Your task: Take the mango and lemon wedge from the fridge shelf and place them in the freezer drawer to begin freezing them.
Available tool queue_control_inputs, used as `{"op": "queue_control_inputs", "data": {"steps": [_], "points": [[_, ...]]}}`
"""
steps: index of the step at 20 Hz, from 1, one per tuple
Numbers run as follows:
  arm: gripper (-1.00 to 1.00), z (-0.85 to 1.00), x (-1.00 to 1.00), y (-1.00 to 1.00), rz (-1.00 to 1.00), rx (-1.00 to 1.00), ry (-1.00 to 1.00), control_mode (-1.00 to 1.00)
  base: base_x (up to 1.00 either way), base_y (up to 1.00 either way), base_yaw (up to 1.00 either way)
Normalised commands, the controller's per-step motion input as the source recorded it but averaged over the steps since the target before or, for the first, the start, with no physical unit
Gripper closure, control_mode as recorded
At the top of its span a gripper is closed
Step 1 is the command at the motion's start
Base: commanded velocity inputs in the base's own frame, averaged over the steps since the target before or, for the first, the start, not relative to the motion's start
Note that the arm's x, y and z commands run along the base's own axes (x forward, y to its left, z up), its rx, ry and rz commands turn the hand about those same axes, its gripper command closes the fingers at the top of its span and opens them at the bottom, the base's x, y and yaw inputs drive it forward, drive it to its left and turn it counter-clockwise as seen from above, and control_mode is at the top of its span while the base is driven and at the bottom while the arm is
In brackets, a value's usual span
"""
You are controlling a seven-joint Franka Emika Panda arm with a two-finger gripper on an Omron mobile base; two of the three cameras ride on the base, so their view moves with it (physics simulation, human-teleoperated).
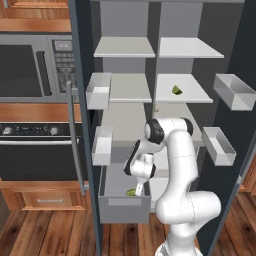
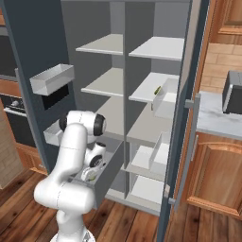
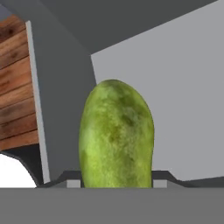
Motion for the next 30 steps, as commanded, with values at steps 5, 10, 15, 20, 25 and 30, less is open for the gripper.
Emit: {"op": "queue_control_inputs", "data": {"steps": [5,10,15,20,25,30], "points": [[-1.00,-0.48,-0.66,0.34,0.05,0.00,0.00,-1.00,0.00,0.00,0.00],[-1.00,-0.19,-0.61,0.26,0.03,0.00,0.00,-1.00,0.00,0.00,0.00],[-1.00,0.01,-0.13,0.02,0.00,0.00,-0.03,-1.00,0.00,0.00,0.00],[-1.00,0.72,-0.07,-0.01,0.00,0.00,-0.08,-1.00,0.00,0.00,0.00],[-1.00,1.00,-0.14,-0.25,0.00,0.00,-0.11,-1.00,0.00,0.00,0.00],[-1.00,1.00,-0.17,-0.31,-0.07,0.02,-0.03,-1.00,0.00,0.00,0.00]]}}
